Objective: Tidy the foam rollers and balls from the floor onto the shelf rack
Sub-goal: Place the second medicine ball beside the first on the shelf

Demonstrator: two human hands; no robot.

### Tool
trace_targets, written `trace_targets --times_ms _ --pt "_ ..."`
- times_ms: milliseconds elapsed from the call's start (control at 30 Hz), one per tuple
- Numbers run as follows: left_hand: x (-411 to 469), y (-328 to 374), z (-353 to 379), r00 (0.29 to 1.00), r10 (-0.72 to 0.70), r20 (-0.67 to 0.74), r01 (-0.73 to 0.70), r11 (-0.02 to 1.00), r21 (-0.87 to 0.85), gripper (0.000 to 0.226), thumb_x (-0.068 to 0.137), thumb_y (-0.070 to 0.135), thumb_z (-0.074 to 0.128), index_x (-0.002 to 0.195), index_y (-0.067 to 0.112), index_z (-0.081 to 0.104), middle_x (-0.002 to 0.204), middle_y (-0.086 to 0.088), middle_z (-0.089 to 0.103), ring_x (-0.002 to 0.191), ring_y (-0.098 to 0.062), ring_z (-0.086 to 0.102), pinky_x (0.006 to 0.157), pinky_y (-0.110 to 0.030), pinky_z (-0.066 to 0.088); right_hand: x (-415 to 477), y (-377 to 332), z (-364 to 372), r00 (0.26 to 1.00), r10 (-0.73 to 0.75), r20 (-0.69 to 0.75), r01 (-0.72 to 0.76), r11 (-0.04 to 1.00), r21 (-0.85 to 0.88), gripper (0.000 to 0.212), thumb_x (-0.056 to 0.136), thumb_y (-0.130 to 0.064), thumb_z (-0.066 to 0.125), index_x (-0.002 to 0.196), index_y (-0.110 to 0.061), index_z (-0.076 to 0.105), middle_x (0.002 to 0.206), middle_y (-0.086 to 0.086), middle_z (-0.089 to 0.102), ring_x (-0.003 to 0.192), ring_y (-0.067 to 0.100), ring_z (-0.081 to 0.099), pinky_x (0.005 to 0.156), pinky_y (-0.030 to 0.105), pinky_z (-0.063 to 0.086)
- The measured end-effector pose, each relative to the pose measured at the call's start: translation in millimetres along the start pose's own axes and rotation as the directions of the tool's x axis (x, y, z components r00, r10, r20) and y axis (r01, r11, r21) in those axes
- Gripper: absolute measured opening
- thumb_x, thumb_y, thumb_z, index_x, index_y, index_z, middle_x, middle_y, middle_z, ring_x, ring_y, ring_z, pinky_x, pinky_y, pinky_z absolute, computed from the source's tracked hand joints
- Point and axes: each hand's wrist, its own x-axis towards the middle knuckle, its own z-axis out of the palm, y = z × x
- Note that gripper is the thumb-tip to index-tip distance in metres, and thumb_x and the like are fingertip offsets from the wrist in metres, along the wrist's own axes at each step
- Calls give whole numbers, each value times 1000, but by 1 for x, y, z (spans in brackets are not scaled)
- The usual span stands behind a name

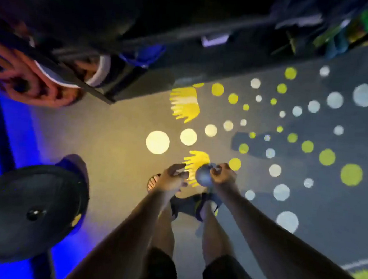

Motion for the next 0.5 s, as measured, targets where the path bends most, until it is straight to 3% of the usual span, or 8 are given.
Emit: trace_targets --times_ms 100,167,300,333,433,500 --pt "108 -77 33 992 -119 32 120 993 -19 33 102 6 52 134 14 56 91 -5 63 66 -14 60 56 -23 40 90 84 88 996 76 53 -71 992 -106 59 94 -37 62 143 -8 46 136 25 57 127 42 53 102 44 44" --pt "175 -122 48 982 -186 16 187 980 -64 31 103 4 51 130 17 56 87 -4 62 64 -15 63 52 -21 44 149 125 140 996 72 47 -64 986 -154 84 85 -52 67 151 -10 35 145 23 46 136 42 43 109 48 38" --pt "280 -197 60 971 -236 24 237 959 -153 27 105 20 52 130 24 60 99 -2 69 87 -20 67 73 -30 51 251 177 224 997 -20 73 49 905 -422 134 63 -68 83 162 -24 5 165 22 15 143 52 31 114 60 30" --pt "297 -210 60 971 -237 32 239 956 -172 25 106 23 51 129 26 60 103 -3 70 88 -19 68 76 -32 51 264 185 238 998 -42 44 58 878 -475 137 60 -68 85 163 -26 4 164 23 13 140 55 32 112 63 32" --pt "324 -226 60 974 -224 42 228 947 -227 20 106 36 50 120 32 63 114 -3 71 95 -20 70 88 -38 52 279 196 258 979 -129 -155 32 859 -511 128 53 -60 88 158 -23 24 149 27 34 121 53 46 100 62 43" --pt "318 -218 65 974 -222 40 225 945 -238 20 106 38 48 119 32 63 114 -2 70 95 -20 69 89 -38 52 275 192 245 984 -117 -134 38 875 -483 125 50 -59 88 153 -22 29 140 23 39 114 50 49 94 58 45"
